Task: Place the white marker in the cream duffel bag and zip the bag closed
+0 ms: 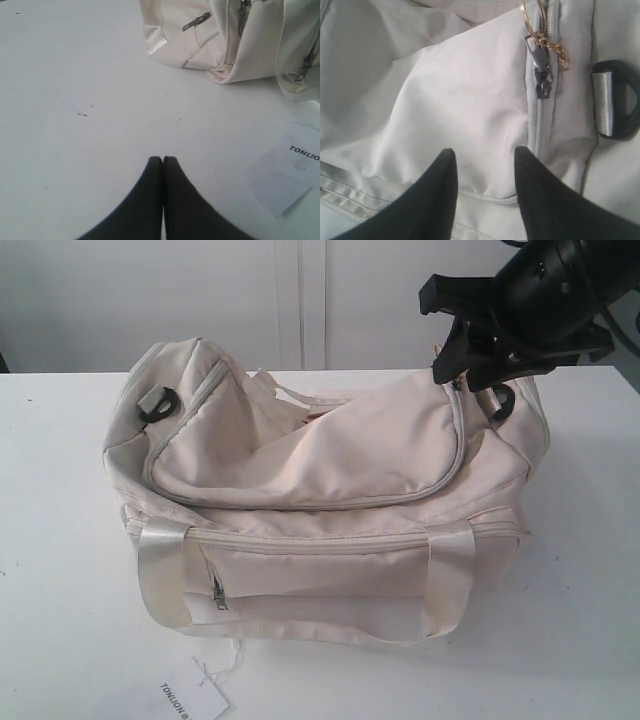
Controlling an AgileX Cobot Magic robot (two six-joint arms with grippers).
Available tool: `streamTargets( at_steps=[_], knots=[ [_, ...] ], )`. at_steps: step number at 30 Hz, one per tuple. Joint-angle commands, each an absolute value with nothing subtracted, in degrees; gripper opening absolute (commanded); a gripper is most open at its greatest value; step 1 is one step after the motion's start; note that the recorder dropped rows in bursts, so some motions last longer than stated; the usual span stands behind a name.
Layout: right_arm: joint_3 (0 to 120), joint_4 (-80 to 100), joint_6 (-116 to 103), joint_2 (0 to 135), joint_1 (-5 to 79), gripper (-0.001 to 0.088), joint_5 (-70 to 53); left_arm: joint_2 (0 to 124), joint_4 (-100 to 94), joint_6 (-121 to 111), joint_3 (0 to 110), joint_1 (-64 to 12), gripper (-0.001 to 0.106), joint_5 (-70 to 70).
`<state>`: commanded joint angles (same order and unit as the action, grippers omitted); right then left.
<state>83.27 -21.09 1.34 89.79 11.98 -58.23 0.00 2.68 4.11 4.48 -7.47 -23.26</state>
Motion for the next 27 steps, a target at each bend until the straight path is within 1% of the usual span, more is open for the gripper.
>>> streamTargets(
  at_steps=[8, 14, 17, 27],
  knots=[
    [83.3, -21.1, 1.3, 89.8, 12.0, 0.0365, -58.2, 0.0, 0.0, 0.9, 4.3, -7.5, 0.0, -23.2],
    [83.3, -21.1, 1.3, 89.8, 12.0, 0.0365, -58.2, 0.0, 0.0, 0.9, 0.0, -7.5, 0.0, -20.0],
    [83.3, -21.1, 1.3, 89.8, 12.0, 0.0365, -58.2, 0.0, 0.0, 1.1, 0.0, -7.5, 0.0, -17.3],
    [83.3, -21.1, 1.3, 89.8, 12.0, 0.0365, -58.2, 0.0, 0.3, 1.3, 0.0, -7.5, 0.0, -17.3]
  ],
)
